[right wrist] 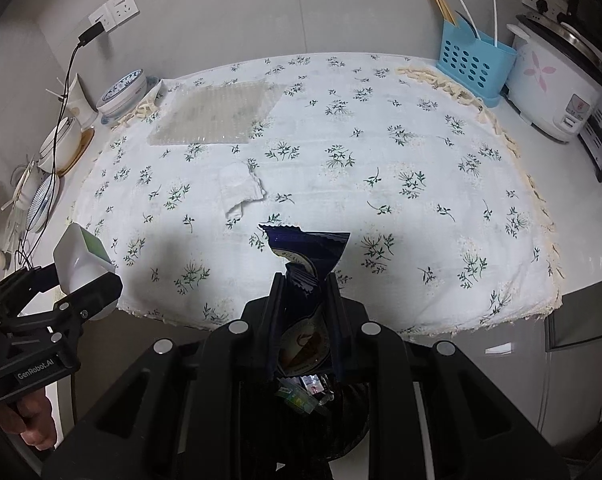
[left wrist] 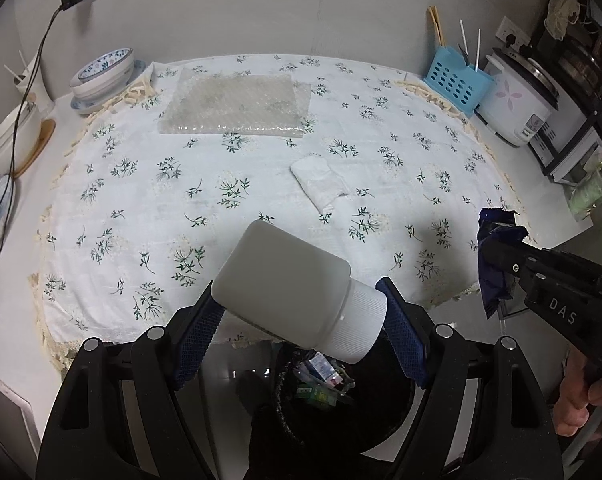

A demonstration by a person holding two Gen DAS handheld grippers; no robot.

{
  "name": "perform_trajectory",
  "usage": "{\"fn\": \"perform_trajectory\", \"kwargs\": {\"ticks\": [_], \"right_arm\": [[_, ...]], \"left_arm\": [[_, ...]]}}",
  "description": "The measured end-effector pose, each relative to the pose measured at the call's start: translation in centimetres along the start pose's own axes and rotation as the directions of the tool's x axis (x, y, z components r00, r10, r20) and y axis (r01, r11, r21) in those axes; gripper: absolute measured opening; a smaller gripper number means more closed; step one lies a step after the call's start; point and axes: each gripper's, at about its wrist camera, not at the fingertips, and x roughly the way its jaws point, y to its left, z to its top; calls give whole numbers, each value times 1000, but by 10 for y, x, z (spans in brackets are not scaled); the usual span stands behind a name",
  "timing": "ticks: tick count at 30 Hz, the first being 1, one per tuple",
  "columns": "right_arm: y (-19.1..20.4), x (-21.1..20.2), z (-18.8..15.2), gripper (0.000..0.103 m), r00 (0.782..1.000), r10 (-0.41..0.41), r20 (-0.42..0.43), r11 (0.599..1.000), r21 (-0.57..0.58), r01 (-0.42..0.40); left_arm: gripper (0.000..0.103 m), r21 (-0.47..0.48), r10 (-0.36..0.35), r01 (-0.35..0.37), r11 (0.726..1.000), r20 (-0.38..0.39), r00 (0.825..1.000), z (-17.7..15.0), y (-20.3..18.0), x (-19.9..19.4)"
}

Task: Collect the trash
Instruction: 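Carry the white bottle and blue snack packet down over the black trash bin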

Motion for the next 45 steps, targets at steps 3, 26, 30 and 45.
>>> {"fn": "perform_trajectory", "kwargs": {"ticks": [3,26,30,45], "right_arm": [[-1,-1,-10,19,1000,3,-7,1000,1,-3],[-12,7,-78,19,998,1,-64,1000,-21,-2],[-17,15,-91,19,997,-5,-80,1000,-24,3],[-42,42,-136,19,987,-24,-161,1000,-11,23]], "left_arm": [[75,3,1,-1,1000,-1,1000,-7,-4,-2],[75,13,21,-20,1000,-63,998,-74,-22,17],[75,17,18,-17,1000,-82,996,-84,-26,27],[75,58,-6,13,998,-129,992,-127,-55,69]]}}
